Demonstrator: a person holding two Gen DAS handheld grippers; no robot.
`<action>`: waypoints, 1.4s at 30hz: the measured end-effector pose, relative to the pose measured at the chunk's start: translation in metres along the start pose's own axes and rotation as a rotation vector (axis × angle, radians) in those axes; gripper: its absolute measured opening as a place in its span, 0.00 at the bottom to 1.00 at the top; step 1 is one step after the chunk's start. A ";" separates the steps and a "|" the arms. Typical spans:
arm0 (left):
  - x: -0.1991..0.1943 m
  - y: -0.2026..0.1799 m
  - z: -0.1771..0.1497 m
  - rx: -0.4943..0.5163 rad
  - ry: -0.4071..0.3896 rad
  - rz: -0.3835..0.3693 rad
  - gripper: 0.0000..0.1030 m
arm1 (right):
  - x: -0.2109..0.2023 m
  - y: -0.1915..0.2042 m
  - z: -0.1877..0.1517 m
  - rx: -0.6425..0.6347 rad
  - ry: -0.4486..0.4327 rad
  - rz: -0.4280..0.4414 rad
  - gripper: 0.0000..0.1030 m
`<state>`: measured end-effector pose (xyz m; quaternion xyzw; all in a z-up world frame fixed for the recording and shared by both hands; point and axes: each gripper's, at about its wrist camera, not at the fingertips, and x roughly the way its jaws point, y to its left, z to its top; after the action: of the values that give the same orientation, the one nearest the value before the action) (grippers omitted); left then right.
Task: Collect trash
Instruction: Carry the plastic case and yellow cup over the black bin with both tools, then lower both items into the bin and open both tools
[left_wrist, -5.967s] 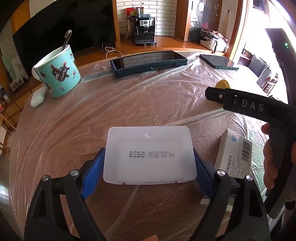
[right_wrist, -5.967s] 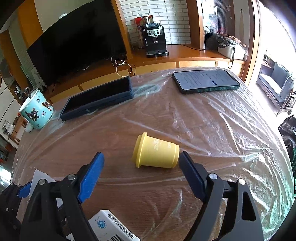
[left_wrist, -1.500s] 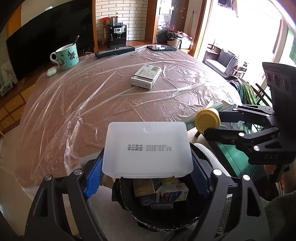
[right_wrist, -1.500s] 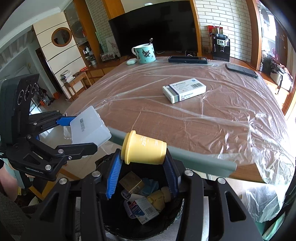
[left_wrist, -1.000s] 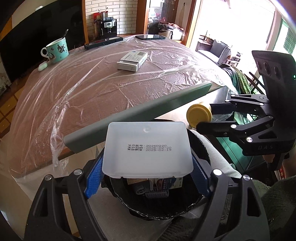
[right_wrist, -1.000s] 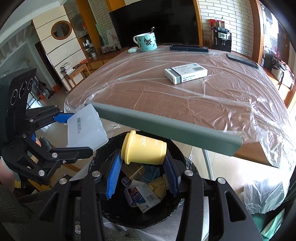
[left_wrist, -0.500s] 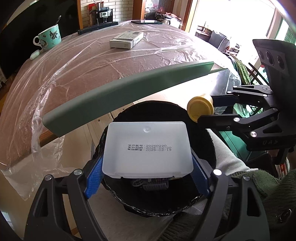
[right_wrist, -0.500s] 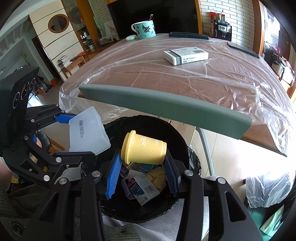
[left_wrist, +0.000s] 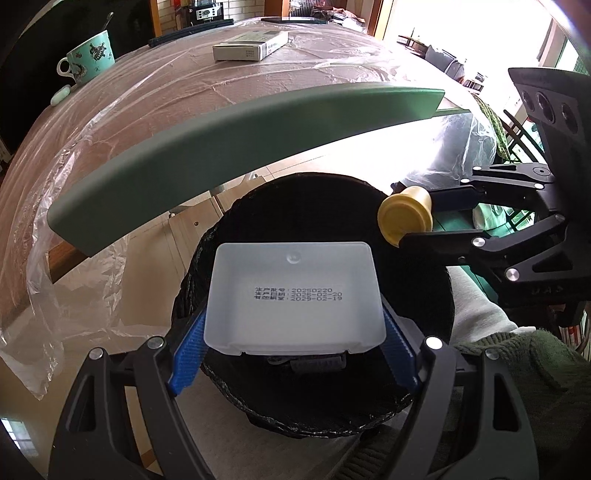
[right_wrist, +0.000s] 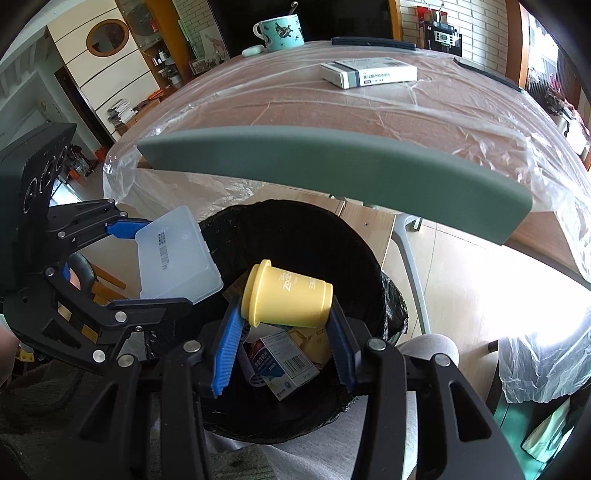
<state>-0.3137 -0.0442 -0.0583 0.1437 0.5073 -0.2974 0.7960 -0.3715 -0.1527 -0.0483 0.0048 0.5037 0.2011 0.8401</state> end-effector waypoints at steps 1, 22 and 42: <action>0.002 0.001 0.000 -0.001 0.004 -0.001 0.80 | 0.002 0.000 0.000 0.001 0.004 0.002 0.43; 0.040 0.004 0.001 0.026 0.074 0.018 0.80 | 0.027 -0.005 -0.002 0.016 0.063 -0.023 0.43; 0.059 0.009 -0.003 0.048 0.112 0.035 0.80 | 0.037 -0.006 -0.004 0.016 0.094 -0.040 0.43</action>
<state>-0.2922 -0.0554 -0.1129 0.1880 0.5410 -0.2869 0.7679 -0.3580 -0.1462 -0.0829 -0.0078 0.5442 0.1804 0.8193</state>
